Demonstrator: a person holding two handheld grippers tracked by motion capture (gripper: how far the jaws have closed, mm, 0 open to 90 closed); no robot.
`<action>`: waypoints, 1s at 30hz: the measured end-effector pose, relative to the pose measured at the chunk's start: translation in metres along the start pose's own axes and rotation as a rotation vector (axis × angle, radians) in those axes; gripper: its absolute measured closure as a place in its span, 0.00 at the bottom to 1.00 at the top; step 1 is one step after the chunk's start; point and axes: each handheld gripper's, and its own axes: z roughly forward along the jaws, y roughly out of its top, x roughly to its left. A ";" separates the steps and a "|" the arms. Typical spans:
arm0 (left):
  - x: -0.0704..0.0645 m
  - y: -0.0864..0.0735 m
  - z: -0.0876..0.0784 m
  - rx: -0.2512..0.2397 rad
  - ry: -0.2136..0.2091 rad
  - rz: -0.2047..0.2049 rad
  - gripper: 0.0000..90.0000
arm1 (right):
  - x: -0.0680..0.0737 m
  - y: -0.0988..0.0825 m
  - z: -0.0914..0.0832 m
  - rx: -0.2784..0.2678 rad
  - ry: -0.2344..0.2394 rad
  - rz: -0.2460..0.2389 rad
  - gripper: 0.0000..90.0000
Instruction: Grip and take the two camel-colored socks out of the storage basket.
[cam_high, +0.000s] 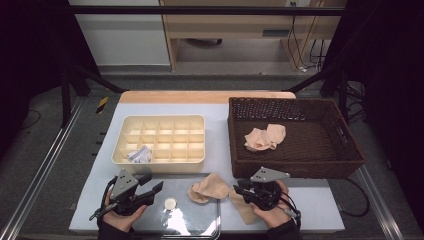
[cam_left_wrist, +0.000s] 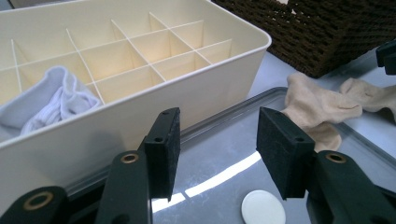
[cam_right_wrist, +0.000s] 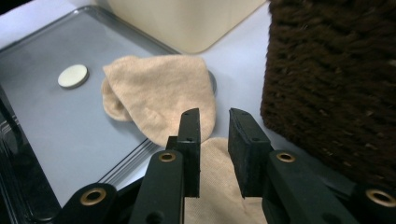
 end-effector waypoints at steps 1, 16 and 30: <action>-0.002 0.002 0.000 0.003 -0.001 0.007 0.54 | 0.000 0.001 -0.002 -0.005 -0.004 -0.002 0.82; -0.030 0.016 0.022 0.035 -0.030 0.063 0.53 | -0.022 -0.029 -0.016 0.055 -0.133 0.103 0.72; -0.027 0.001 0.040 0.096 -0.044 0.025 0.57 | -0.023 -0.031 0.012 0.142 -0.104 0.063 0.96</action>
